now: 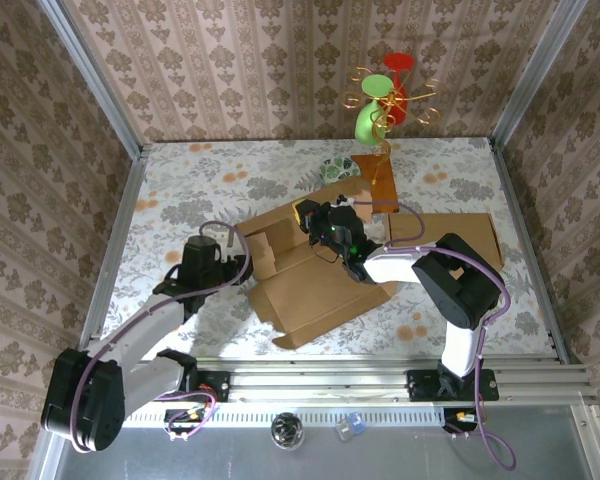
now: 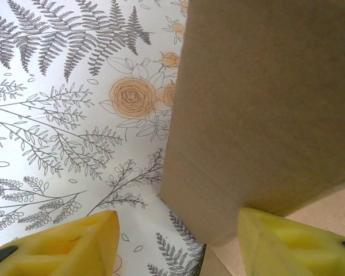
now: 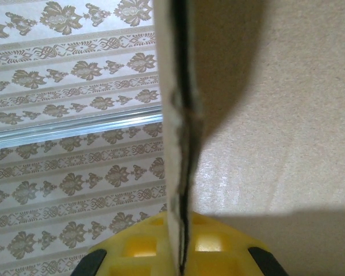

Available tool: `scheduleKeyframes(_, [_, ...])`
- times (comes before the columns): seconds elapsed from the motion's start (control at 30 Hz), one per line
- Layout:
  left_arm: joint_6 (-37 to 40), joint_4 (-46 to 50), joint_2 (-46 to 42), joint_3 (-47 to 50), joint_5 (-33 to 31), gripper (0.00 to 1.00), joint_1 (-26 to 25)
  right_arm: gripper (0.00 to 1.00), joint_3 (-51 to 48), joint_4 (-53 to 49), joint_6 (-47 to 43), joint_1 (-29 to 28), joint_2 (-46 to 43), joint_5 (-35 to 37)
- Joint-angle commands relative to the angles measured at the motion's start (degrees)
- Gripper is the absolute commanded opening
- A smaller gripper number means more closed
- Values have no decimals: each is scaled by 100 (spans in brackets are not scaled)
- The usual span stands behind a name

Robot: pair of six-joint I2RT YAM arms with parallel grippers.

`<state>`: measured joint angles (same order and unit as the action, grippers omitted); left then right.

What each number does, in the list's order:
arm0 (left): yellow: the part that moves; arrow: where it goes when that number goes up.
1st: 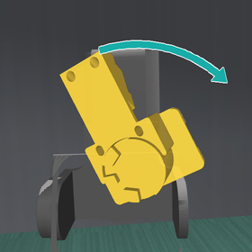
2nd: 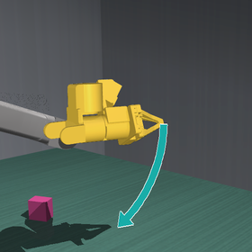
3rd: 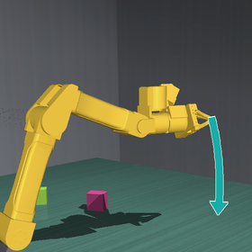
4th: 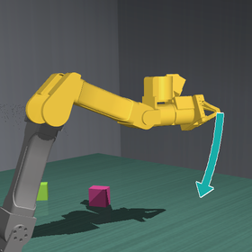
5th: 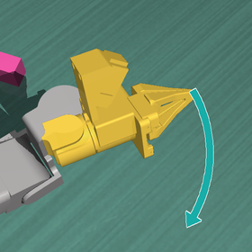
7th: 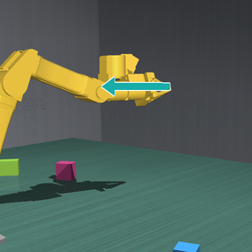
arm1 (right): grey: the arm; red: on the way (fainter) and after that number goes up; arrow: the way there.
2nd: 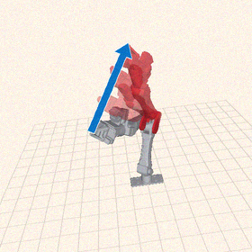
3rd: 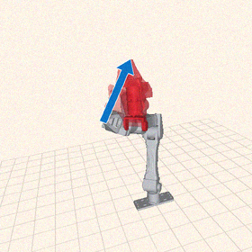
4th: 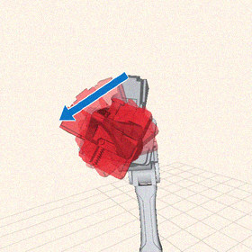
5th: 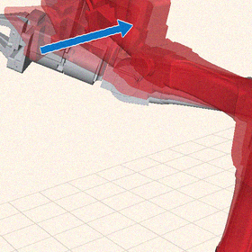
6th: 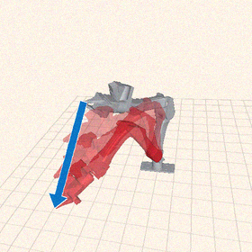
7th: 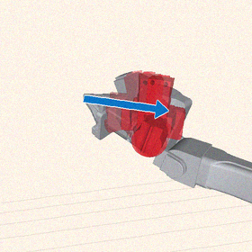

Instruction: Fold the paper box

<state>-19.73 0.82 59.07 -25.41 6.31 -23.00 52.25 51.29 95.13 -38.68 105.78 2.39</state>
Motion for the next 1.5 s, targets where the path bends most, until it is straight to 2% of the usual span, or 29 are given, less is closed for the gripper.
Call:
scheduleKeyframes(0.0, [-162,-76,-189,142,-48,57,-194,0,-83,293,114,-61,13,118])
scheduleKeyframes(0.23, [-202,-370,-512,457,63,51,-276,0,-71,309,137,-35,74,103])
scheduleKeyframes(0.37, [-120,-407,-592,468,75,51,-275,0,-18,306,146,-26,88,67])
scheduleKeyframes(0.67, [53,-644,14,210,7,51,-279,0,-108,376,117,-41,81,-10])
scheduleKeyframes(0.8, [-34,-657,196,150,-358,53,-277,0,-259,551,54,-92,75,-46])
scheduleKeyframes(0.83, [-56,-677,215,150,-456,53,-459,0,-307,628,33,-111,79,-50])
scheduleKeyframes(1.07, [-219,-964,330,229,-777,52,-641,0,-513,1054,-28,-245,241,6])
scheduleKeyframes(1.47, [-759,-939,513,175,-2048,38,-1206,0,-441,1050,31,-316,321,85])
